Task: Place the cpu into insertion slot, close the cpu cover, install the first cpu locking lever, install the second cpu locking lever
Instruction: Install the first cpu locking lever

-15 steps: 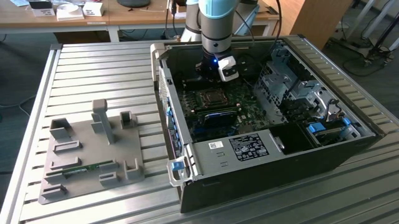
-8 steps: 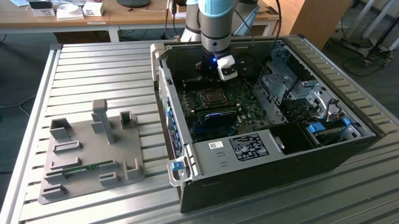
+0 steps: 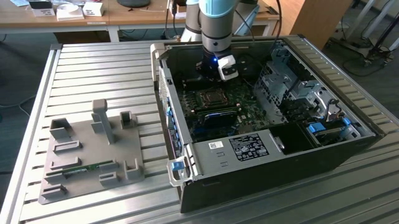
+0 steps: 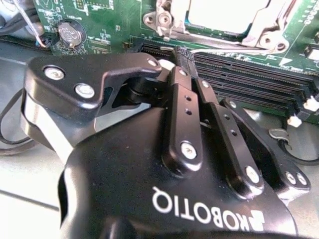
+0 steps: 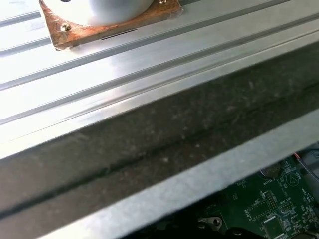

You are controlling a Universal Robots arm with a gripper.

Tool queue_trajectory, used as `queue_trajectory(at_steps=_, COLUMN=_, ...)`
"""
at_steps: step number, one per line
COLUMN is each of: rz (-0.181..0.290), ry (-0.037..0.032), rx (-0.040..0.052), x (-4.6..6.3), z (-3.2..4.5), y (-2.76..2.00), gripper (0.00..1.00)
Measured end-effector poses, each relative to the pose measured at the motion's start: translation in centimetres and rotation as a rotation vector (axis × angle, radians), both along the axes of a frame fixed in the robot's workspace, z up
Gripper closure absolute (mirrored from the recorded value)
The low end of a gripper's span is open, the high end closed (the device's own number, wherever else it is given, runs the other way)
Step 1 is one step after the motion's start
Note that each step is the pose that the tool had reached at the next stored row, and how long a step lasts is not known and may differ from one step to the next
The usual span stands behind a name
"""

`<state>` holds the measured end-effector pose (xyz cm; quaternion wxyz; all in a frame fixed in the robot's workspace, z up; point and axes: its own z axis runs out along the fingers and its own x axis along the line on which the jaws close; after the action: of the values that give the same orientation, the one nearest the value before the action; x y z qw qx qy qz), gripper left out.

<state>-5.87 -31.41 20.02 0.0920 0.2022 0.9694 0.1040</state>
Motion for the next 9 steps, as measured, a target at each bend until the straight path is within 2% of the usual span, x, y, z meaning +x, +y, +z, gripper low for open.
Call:
queue_trajectory(at_steps=4, rz=-0.001, ry=-0.0001, rx=-0.0001, x=0.05, z=-0.06, y=-0.04, gripper=0.89)
queue_trajectory(at_steps=9, rz=-0.001, ry=-0.0079, rx=0.0001, x=-0.11, z=-0.21, y=-0.19, gripper=0.89)
